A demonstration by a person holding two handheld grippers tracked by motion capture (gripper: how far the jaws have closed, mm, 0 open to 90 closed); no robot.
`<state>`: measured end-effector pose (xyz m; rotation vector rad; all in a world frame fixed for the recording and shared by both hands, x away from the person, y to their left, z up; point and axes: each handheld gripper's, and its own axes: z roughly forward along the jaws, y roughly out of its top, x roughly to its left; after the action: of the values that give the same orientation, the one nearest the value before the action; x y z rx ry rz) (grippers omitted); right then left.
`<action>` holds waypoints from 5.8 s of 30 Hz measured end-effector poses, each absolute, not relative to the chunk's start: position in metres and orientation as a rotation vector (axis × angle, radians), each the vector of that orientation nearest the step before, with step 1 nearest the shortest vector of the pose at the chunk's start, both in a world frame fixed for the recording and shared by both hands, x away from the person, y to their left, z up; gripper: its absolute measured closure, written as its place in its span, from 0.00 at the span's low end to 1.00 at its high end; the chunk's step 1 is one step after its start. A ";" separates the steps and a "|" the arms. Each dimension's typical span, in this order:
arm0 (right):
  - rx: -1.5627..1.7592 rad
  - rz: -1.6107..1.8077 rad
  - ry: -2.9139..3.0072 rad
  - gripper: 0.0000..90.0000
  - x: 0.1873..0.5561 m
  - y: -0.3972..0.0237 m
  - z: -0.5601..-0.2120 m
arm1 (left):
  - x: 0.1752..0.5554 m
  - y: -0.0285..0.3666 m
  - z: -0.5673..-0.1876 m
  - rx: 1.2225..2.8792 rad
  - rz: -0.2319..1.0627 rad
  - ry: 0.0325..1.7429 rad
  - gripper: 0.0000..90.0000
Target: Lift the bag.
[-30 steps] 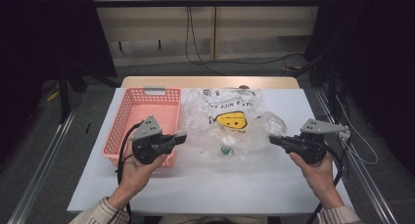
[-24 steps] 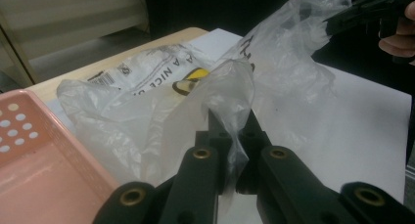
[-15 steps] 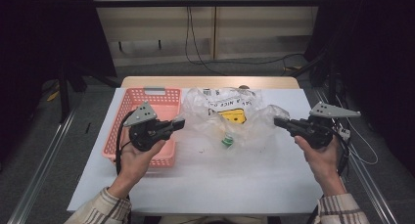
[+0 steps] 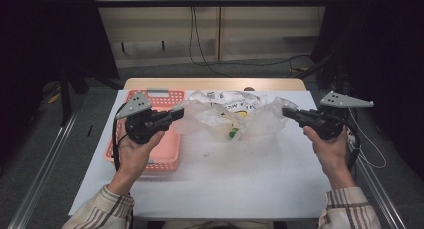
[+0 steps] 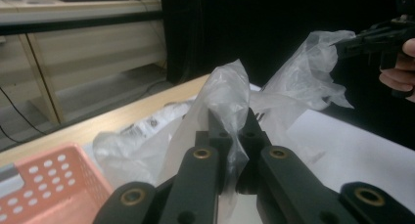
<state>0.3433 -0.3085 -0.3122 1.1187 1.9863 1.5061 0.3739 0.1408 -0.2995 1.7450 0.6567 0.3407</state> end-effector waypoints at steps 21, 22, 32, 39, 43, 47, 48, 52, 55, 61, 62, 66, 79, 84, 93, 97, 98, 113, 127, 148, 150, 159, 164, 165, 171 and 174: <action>1.048 1.530 1.868 1.00 0.371 -0.307 -0.246 | 0.399 0.137 -0.251 1.688 0.421 0.635 0.99; 1.046 1.522 1.875 1.00 0.373 -0.306 -0.241 | 0.400 0.136 -0.250 1.690 0.428 0.640 0.99; 1.024 1.537 1.811 1.00 0.387 -0.309 -0.200 | 0.407 0.140 -0.232 1.645 0.464 0.660 0.99; 1.028 1.535 1.777 1.00 0.399 -0.317 -0.179 | 0.414 0.136 -0.212 1.643 0.482 0.651 0.99; 1.038 1.538 1.777 1.00 0.404 -0.317 -0.173 | 0.415 0.129 -0.200 1.635 0.485 0.640 0.99; 1.033 1.539 1.768 1.00 0.404 -0.317 -0.166 | 0.413 0.124 -0.188 1.612 0.499 0.621 0.99; 1.038 1.534 1.764 1.00 0.404 -0.317 -0.164 | 0.413 0.124 -0.185 1.609 0.499 0.617 0.99; 1.046 1.521 1.749 1.00 0.406 -0.319 -0.158 | 0.411 0.124 -0.176 1.580 0.506 0.610 0.99; 1.042 1.527 1.735 1.00 0.407 -0.320 -0.153 | 0.407 0.123 -0.169 1.594 0.517 0.589 0.99; 1.081 1.496 1.752 1.00 0.414 -0.323 -0.163 | 0.413 0.120 -0.184 1.626 0.508 0.634 0.99; 1.090 1.492 1.754 1.00 0.415 -0.324 -0.167 | 0.416 0.121 -0.186 1.634 0.505 0.642 0.99; 1.128 1.467 1.756 1.00 0.421 -0.328 -0.176 | 0.427 0.125 -0.196 1.620 0.478 0.702 0.99; 1.202 1.361 1.824 1.00 0.432 -0.329 -0.229 | 0.450 0.119 -0.235 1.668 0.466 0.793 0.98; 1.231 1.290 1.857 1.00 0.442 -0.328 -0.249 | 0.452 0.112 -0.245 1.680 0.462 0.792 0.98; 1.237 1.240 1.900 0.90 0.443 -0.320 -0.269 | 0.455 0.101 -0.254 1.714 0.460 0.805 0.98; 1.231 1.250 1.879 0.72 0.437 -0.321 -0.264 | 0.456 0.103 -0.255 1.713 0.456 0.809 0.98; 1.232 1.257 1.872 0.66 0.435 -0.321 -0.263 | 0.456 0.103 -0.255 1.710 0.452 0.813 0.97; 1.244 1.273 1.840 0.25 0.397 -0.316 -0.276 | 0.442 0.109 -0.244 1.697 0.397 0.758 0.56; 1.237 1.265 1.811 0.20 0.359 -0.319 -0.290 | 0.393 0.138 -0.250 1.722 0.424 0.688 0.10; 1.267 1.251 1.831 0.15 0.304 -0.319 -0.330 | 0.330 0.173 -0.305 1.824 0.467 0.731 0.07; 1.293 1.250 1.834 0.14 0.301 -0.322 -0.337 | 0.330 0.175 -0.313 1.827 0.473 0.748 0.07; 1.345 1.244 1.824 0.14 0.280 -0.332 -0.362 | 0.325 0.192 -0.338 1.831 0.496 0.812 0.05; 1.386 1.227 1.828 0.14 0.270 -0.337 -0.380 | 0.320 0.204 -0.357 1.838 0.487 0.844 0.05; 1.394 1.224 1.828 0.14 0.268 -0.339 -0.384 | 0.319 0.206 -0.361 1.830 0.483 0.861 0.05; 1.415 1.219 1.820 0.16 0.257 -0.338 -0.401 | 0.308 0.217 -0.382 1.822 0.477 0.898 0.05; 1.424 1.219 1.824 0.16 0.252 -0.337 -0.409 | 0.305 0.218 -0.391 1.843 0.451 0.898 0.05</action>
<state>0.2521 -0.3371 -0.4094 1.4244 1.8237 1.2188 0.3049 0.2181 -0.3914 1.8433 0.8980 0.4509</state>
